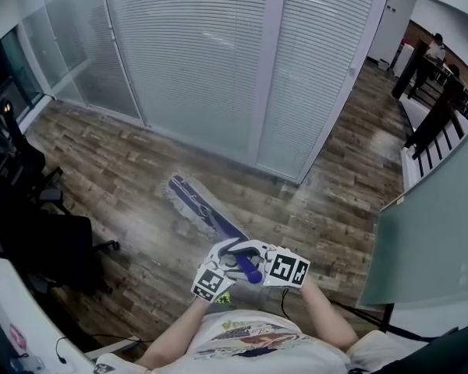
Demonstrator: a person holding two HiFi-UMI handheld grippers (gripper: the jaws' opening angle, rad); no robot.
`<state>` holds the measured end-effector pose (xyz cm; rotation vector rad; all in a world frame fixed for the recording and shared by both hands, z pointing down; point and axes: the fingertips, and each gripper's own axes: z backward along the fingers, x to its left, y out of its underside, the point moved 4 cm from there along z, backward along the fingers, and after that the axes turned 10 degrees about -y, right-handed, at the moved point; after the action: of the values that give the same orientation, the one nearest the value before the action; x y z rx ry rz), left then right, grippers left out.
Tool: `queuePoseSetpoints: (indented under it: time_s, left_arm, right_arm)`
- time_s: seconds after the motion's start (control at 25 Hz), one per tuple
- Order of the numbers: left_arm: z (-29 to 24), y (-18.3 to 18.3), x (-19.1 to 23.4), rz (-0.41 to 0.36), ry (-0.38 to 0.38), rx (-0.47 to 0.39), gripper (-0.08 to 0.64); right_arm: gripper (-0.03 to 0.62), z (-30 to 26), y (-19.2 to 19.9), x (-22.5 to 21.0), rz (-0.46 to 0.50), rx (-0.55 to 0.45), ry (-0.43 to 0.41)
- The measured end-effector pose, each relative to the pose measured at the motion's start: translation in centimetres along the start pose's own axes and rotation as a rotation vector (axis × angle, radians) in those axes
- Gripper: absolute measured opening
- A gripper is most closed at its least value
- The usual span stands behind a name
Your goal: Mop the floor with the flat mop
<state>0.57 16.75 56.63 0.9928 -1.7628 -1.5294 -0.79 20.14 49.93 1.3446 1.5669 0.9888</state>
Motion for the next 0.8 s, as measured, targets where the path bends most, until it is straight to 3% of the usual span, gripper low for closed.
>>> queuePoseSetpoints:
  time_s: [0.2,0.4,0.8]
  left_arm:
    - [-1.5,0.5,6.1,-0.019,0.024,0.009,0.193]
    - [-2.4,2.6,10.7,-0.037,0.050,0.062,0.192]
    - [-8.7,1.8,20.9,-0.005,0.004,0.050,0.192]
  right_arm:
    - [0.186,-2.5,-1.0,-5.6,-0.002,-0.041,0.034]
    - [0.193,-5.6,-0.2,-9.6,0.008,-0.003,0.029]
    - [0.198,-6.1,-1.5,-21.7,0.016,-0.053,0.008]
